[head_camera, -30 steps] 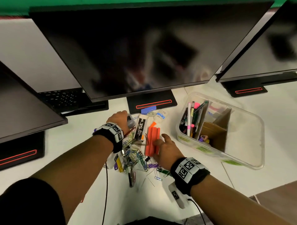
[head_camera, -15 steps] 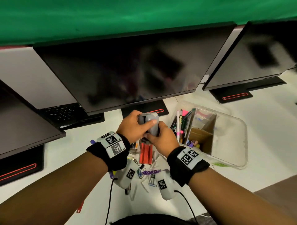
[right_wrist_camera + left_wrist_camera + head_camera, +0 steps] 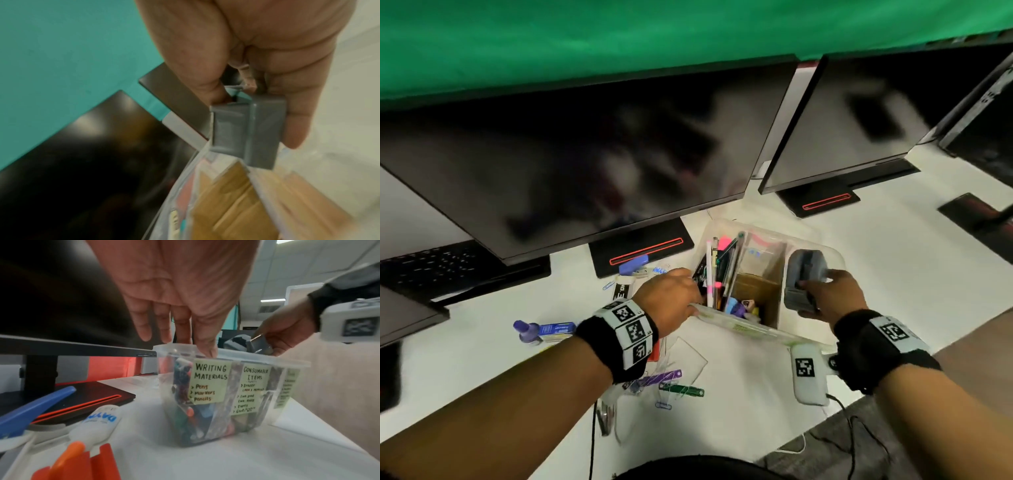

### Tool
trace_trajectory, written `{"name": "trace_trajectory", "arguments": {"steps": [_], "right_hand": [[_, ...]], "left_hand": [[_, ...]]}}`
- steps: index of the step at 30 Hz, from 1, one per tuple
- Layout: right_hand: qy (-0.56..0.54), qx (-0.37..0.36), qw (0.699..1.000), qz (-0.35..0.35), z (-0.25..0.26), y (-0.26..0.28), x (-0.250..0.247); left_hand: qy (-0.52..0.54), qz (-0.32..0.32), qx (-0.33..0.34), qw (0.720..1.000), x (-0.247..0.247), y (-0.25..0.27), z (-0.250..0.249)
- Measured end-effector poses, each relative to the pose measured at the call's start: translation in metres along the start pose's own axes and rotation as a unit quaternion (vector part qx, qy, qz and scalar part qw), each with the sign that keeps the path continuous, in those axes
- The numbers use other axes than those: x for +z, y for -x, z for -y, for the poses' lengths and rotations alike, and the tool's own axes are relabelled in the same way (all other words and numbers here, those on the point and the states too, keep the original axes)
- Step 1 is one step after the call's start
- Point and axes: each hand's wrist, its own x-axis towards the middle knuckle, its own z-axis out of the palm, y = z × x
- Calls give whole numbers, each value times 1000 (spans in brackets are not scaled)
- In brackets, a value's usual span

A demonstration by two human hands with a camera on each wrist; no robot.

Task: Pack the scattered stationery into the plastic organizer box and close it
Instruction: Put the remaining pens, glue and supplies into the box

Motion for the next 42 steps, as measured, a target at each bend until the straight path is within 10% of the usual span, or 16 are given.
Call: {"name": "trace_trajectory", "arguments": {"steps": [8, 24, 35, 42], "right_hand": [[142, 153, 974, 90, -16, -39, 16], [327, 91, 933, 121, -25, -51, 35], [261, -240, 933, 64, 43, 45, 77], [402, -396, 785, 257, 12, 99, 189]], "left_hand": [[-23, 26, -13, 999, 2, -5, 0], [-15, 40, -16, 999, 5, -2, -1], [34, 29, -48, 998, 1, 57, 33], [-19, 67, -214, 974, 12, 107, 99]]}}
